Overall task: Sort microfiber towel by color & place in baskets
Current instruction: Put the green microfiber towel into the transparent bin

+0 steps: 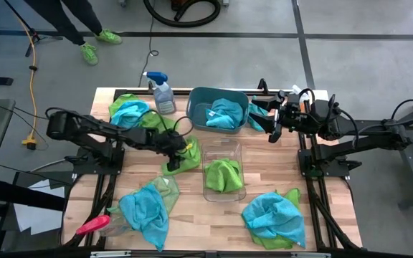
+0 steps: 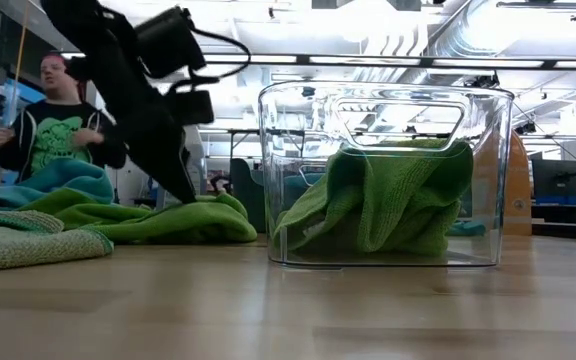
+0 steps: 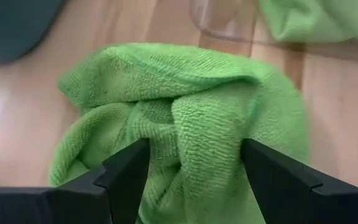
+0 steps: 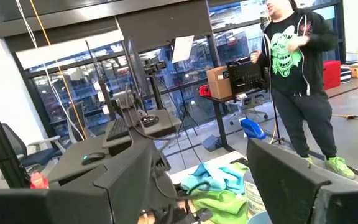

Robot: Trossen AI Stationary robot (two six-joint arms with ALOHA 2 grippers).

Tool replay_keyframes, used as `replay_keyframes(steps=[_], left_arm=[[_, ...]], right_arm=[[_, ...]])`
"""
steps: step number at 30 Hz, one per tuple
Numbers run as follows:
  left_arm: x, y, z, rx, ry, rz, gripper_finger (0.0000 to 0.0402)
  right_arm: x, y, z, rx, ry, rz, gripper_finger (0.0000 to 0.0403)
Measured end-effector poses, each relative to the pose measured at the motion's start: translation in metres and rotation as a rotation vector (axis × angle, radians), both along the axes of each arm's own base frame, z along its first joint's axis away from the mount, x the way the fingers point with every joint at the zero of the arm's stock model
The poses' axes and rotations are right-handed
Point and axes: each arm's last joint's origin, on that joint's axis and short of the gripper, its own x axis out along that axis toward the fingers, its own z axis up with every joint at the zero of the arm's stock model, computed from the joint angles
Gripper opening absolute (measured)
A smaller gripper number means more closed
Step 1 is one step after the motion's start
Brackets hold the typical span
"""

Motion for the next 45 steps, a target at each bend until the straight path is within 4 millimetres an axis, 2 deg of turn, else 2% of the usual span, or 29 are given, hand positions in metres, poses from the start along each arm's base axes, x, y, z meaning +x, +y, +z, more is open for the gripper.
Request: replay_keyframes(steps=[9,13,16,20,21,23,27,30,33,40,45], left_arm=[[0.012,0.001,-0.037,-0.015,0.098,0.020,0.0243],[0.014,0.001,-0.043,-0.039,0.104,0.081,0.0226],[0.014,0.002,-0.042,-0.050,0.100,0.116,0.0168],[0.010,0.001,-0.037,-0.071,0.094,0.131,0.0038],[0.009,0.001,-0.034,-0.079,0.088,0.135,0.0022],[0.006,0.001,-0.029,-0.097,0.087,0.143,0.0019],[-0.005,0.002,-0.007,-0.129,0.048,0.135,0.0007],[-0.016,0.004,0.024,-0.121,-0.064,0.142,0.0006],[-0.035,0.010,0.051,-0.087,-0.146,0.206,0.0003],[-0.077,0.015,0.117,-0.055,-0.550,0.306,0.0002],[-0.089,0.013,0.158,-0.017,-0.913,0.259,0.0001]], right_arm=[[0.000,0.000,-0.001,0.001,0.008,0.004,0.0261],[0.000,0.000,-0.001,0.001,0.015,0.004,0.0261],[0.000,0.000,-0.002,0.003,0.018,0.004,0.0261],[0.000,0.000,-0.002,0.003,0.018,0.004,0.0261],[0.000,0.000,-0.002,0.003,0.018,0.004,0.0261],[0.000,0.000,-0.002,0.003,0.020,0.004,0.0261],[0.000,0.000,-0.002,0.003,0.023,0.004,0.0261],[0.000,0.000,-0.003,0.003,0.026,0.004,0.0261],[0.001,0.000,-0.004,0.003,0.037,0.003,0.0261],[0.001,0.000,-0.004,0.004,0.044,0.003,0.0261],[0.001,0.000,-0.004,0.004,0.038,0.003,0.0261]])
